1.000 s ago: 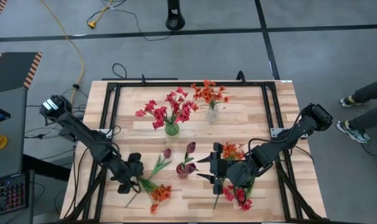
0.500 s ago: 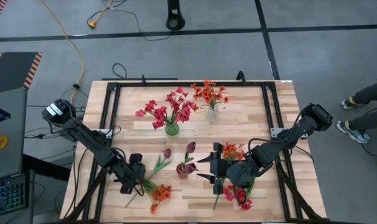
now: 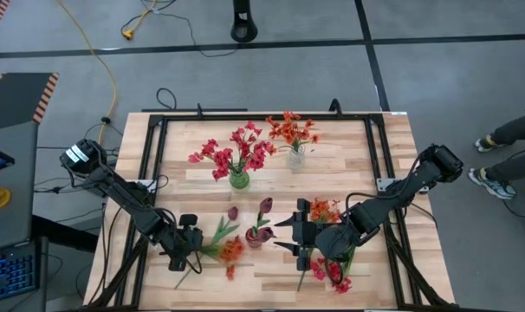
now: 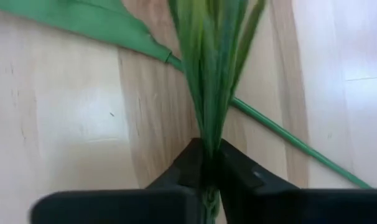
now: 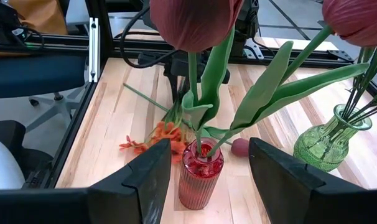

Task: Sort flowers into vase by color
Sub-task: Put the left orange flowers into the transparent vase

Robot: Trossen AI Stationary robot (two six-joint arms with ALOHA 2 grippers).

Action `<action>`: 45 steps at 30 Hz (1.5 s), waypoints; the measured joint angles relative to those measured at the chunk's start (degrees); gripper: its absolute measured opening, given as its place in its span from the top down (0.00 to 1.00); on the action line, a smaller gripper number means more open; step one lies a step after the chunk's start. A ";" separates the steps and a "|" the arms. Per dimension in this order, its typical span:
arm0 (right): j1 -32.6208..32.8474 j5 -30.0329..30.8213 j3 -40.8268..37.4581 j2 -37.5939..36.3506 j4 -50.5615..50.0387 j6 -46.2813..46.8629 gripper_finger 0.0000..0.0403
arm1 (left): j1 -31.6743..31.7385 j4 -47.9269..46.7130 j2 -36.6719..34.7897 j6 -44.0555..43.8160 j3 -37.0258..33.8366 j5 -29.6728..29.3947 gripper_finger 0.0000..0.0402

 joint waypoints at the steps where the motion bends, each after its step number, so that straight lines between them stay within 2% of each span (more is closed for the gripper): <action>1: -0.01 0.01 0.00 0.00 0.02 0.00 0.41 | 0.00 0.03 0.00 -0.61 0.00 0.30 0.97; 10: 0.00 0.01 0.00 0.00 0.48 0.00 0.41 | 0.00 -1.17 -0.07 -2.50 1.16 0.37 0.97; 15: -0.01 0.04 0.13 0.02 3.50 -0.09 0.41 | 0.00 -7.78 -1.18 -0.41 5.93 -0.02 0.99; 21: -0.01 0.03 3.21 -0.02 2.99 -0.41 0.41 | -0.02 -18.08 -5.78 -0.05 12.62 -4.52 0.99; 26: -0.02 0.04 6.13 -0.02 1.73 -0.71 0.41 | 0.00 -22.32 -11.39 0.55 16.66 -9.02 0.99; 38: -0.01 0.05 15.59 -0.05 0.76 -14.74 0.41 | 0.00 -21.85 -26.40 1.90 18.10 -11.06 0.98; 45: -0.53 0.04 18.90 -0.10 0.88 -20.47 0.41 | 0.00 -14.53 -32.70 4.91 18.10 -19.37 0.98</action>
